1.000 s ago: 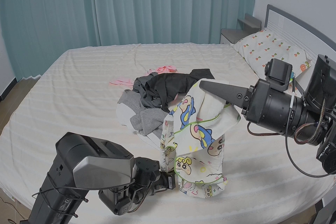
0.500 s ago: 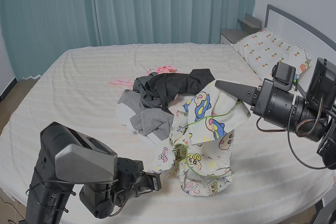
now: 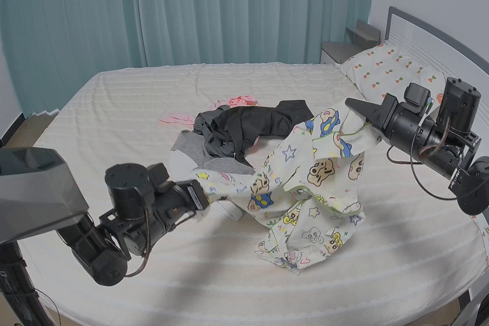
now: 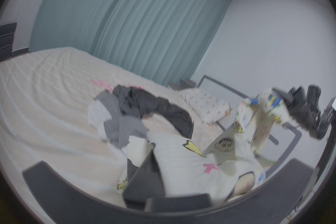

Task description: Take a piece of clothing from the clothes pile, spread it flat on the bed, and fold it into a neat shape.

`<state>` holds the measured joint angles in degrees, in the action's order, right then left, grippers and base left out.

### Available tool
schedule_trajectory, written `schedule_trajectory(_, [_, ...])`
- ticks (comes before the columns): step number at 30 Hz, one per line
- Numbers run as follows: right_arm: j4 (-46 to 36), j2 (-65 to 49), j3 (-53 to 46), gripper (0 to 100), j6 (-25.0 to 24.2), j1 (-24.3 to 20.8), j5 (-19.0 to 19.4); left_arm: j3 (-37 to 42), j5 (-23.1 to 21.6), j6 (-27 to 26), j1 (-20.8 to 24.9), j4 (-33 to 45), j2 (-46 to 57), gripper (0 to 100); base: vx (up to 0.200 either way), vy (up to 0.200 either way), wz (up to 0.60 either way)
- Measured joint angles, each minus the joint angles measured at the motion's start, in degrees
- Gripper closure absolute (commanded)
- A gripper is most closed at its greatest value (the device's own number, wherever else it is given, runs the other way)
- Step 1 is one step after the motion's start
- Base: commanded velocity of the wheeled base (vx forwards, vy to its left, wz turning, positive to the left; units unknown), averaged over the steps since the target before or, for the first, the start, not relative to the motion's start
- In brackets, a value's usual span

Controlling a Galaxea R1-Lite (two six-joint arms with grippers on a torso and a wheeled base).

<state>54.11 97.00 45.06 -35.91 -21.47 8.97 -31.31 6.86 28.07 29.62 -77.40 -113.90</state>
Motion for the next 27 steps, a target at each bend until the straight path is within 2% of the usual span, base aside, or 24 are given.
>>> schedule_trajectory(4, [0.02, 1.34, 4.02, 100, 0.06, 0.55, -2.35, -5.11, 2.99, 0.15, -0.24, 6.75, 5.61, 100, 0.000, 0.000, 0.00])
schedule_trajectory(9, [-0.20, -0.63, 8.58, 100, 0.30, -0.57, -3.69, -8.39, 4.38, 0.17, 0.20, 9.98, 11.36, 100, 0.000, 0.000, 0.00])
schedule_trajectory(16, [-3.80, -6.62, 11.50, 100, 1.34, -5.81, -4.73, -10.28, 5.97, -0.07, 2.73, 16.62, 18.72, 100, 0.000, 0.000, 0.00])
schedule_trajectory(21, [-4.46, -10.34, 10.26, 100, 2.17, -8.24, -5.39, -10.75, 11.31, -0.05, 5.62, 17.63, 21.54, 100, 0.000, 0.000, 0.00])
schedule_trajectory(27, [-4.06, -13.13, 9.24, 100, 2.22, -8.77, -5.52, -9.95, 12.37, 0.15, 6.78, 17.85, 24.32, 100, 0.000, 0.000, 0.00])
